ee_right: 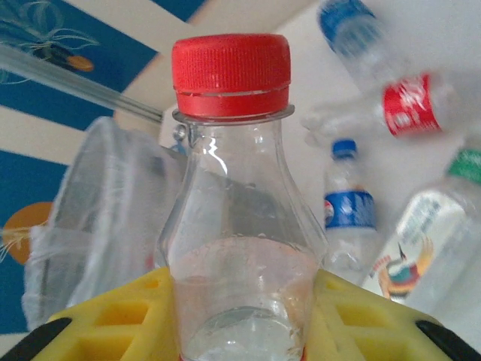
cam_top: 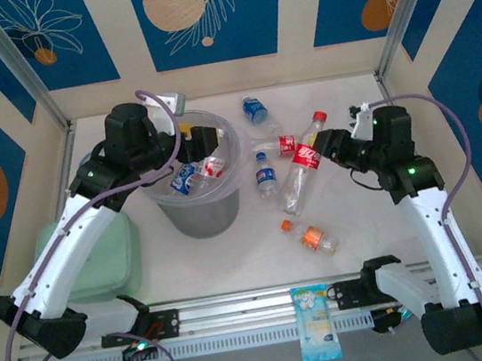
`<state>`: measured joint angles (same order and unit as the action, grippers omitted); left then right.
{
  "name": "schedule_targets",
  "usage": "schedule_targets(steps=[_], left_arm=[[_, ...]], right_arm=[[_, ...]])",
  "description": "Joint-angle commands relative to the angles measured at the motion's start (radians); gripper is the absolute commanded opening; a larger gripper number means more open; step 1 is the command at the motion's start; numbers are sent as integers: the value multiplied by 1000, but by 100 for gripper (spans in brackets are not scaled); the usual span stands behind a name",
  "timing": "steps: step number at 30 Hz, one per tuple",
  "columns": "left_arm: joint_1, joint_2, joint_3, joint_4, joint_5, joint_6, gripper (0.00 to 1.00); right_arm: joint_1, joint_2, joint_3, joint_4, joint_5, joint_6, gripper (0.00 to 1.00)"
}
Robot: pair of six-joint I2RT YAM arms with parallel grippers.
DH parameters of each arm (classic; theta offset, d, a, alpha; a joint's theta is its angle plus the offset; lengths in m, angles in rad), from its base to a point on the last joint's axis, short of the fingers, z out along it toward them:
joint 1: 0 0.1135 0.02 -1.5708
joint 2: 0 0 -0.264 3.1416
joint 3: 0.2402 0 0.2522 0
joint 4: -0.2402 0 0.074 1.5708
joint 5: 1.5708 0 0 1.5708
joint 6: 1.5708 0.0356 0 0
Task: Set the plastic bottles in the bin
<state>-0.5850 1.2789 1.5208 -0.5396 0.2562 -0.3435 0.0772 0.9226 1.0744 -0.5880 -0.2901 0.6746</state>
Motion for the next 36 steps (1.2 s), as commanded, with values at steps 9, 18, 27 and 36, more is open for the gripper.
schedule_targets(steps=[9,18,27,36], left_arm=[[-22,97,91,136,232,-79,80],[-52,114,55,292,236,-205,82],[-125,168,94,235,191,-166,75],[-143,174,65,284,169,-182,81]], right_arm=[[84,84,143,181,-359,-275,32],[266,138,172,231,-301,-357,30],[356,166,172,273,-215,-350,26],[375,184,163,298,-159,-332,25]])
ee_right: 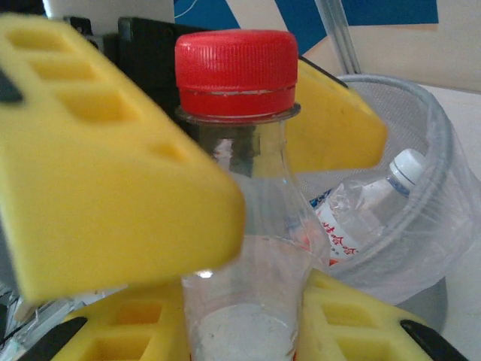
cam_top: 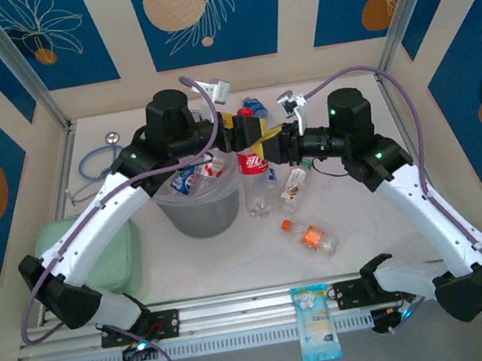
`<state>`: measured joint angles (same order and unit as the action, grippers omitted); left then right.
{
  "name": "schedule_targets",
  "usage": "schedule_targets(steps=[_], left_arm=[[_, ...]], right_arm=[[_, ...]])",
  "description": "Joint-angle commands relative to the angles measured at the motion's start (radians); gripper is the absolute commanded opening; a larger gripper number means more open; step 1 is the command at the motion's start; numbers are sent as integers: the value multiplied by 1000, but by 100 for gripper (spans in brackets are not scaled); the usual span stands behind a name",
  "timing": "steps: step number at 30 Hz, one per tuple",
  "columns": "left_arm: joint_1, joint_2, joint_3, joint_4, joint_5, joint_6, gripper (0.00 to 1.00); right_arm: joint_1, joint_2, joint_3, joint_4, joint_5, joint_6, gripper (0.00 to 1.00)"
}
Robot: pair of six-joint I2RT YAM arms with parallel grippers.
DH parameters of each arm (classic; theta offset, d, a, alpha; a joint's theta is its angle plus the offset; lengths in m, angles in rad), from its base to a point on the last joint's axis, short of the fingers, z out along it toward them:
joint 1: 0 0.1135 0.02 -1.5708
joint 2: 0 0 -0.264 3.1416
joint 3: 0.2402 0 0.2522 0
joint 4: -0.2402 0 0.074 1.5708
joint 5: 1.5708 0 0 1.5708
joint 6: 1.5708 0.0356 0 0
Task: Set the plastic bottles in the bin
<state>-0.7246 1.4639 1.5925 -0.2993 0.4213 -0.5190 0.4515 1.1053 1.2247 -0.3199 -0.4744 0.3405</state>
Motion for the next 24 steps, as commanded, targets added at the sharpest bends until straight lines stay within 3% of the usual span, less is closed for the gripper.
schedule_targets(steps=[1,11,15,21,24], left_arm=[[-4,-13,-10,46,-4,-8,80],[-5,13,47,-2,-54,6,30],[-5,35,120,-51,-68,33,19],[6,72,239,-116,-104,100,6],[34,94,337,-161,-127,141,0]], right_arm=[[1,1,7,41,25,8,25],[4,1,-18,88,40,38,24],[4,-17,-24,67,54,28,29],[-25,-61,-9,-31,104,-2,77],[-50,-112,-9,-125,204,-33,84]])
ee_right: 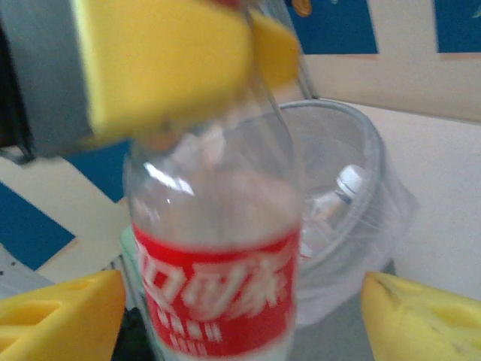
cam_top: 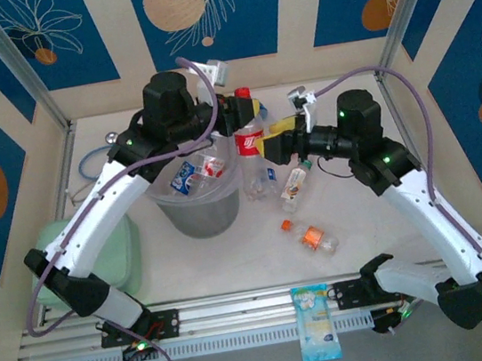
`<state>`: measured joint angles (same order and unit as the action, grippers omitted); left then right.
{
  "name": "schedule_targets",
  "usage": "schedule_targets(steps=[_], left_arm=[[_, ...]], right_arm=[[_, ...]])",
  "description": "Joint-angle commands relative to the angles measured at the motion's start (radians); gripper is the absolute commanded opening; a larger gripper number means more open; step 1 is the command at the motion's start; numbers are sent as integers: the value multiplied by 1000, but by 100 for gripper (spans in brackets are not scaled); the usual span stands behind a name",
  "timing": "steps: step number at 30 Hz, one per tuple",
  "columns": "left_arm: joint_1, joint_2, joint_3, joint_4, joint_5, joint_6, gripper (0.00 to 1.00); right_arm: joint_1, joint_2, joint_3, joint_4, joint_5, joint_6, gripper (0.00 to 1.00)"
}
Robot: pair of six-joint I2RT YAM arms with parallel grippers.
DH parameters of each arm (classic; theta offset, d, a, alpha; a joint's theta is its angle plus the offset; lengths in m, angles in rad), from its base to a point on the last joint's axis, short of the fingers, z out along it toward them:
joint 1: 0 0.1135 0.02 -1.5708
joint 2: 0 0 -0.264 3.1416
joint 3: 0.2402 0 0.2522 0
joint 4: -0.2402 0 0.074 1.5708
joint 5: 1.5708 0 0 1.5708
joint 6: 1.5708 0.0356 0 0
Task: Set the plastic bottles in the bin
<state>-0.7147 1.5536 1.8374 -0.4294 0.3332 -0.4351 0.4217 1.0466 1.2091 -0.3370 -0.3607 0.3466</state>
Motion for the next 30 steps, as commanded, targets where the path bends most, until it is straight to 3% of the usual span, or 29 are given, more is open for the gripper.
schedule_targets(steps=[1,4,9,17,24,30], left_arm=[[39,10,127,-39,-48,68,0],[97,18,224,-59,-80,105,0],[221,41,360,-110,-145,177,0],[288,107,393,-190,-408,443,0],[293,164,289,-236,-489,622,0],[291,138,109,-260,-492,645,0]], right_arm=[[-33,-72,2,-135,122,-44,84],[-83,-128,-17,-188,171,-38,84],[-176,-207,-72,-219,148,-18,84],[-270,-253,-127,-262,74,-18,84],[-291,-285,-147,-310,71,-41,83],[-318,-302,-149,-328,56,-53,83]])
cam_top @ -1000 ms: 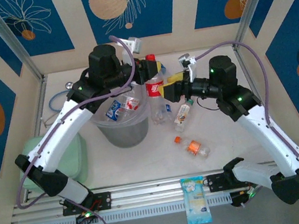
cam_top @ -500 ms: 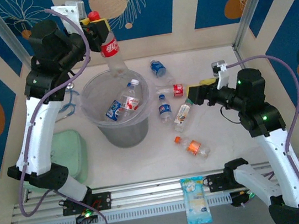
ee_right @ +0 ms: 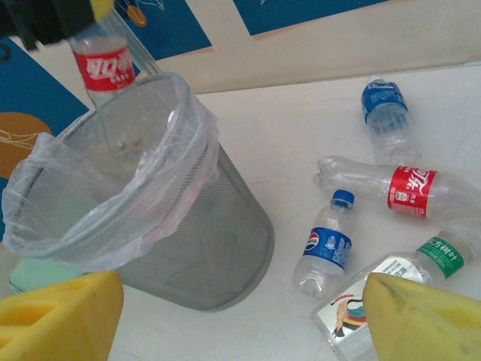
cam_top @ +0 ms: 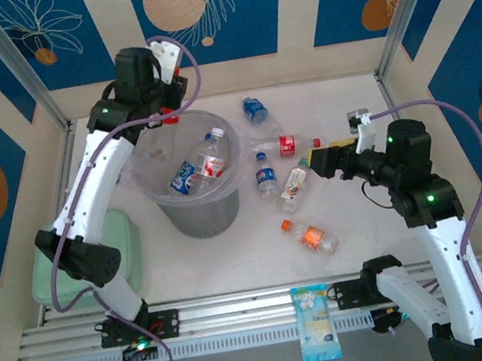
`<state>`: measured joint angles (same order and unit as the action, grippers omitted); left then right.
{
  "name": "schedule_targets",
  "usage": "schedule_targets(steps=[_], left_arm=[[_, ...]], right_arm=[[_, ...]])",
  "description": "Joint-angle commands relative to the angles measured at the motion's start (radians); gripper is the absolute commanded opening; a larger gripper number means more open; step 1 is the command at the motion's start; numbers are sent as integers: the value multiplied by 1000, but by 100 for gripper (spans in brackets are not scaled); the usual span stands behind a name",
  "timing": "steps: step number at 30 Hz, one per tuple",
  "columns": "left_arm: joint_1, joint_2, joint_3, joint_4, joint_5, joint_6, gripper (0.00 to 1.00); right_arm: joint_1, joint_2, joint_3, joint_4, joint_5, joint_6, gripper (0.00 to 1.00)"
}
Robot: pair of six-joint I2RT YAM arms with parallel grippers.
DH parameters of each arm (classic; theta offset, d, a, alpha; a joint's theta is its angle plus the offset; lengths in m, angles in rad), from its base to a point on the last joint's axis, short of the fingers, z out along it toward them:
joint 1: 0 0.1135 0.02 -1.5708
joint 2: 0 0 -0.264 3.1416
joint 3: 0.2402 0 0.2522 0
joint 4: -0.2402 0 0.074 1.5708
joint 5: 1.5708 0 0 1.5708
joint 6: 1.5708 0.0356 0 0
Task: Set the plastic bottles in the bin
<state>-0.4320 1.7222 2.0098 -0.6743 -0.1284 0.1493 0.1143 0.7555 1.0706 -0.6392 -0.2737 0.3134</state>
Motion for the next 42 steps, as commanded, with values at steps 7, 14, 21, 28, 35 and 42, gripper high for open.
schedule_targets(steps=[7,14,21,28,35,42], left_arm=[[9,-79,-335,46,-4,-4,0],[10,-84,-451,21,82,-203,0],[10,-126,-466,33,266,-370,0],[-1,-111,-393,-92,153,-313,0],[-17,-73,-497,-115,110,-291,0],[-18,-37,-561,-71,147,-320,0]], right_arm=[[-22,1,-18,-4,-60,-1,83],[-24,10,-12,-11,-53,10,83],[-25,27,5,-27,-47,10,83],[-27,46,-4,-6,-65,29,83],[-26,76,1,-4,-68,39,83],[-25,84,4,1,-73,45,83]])
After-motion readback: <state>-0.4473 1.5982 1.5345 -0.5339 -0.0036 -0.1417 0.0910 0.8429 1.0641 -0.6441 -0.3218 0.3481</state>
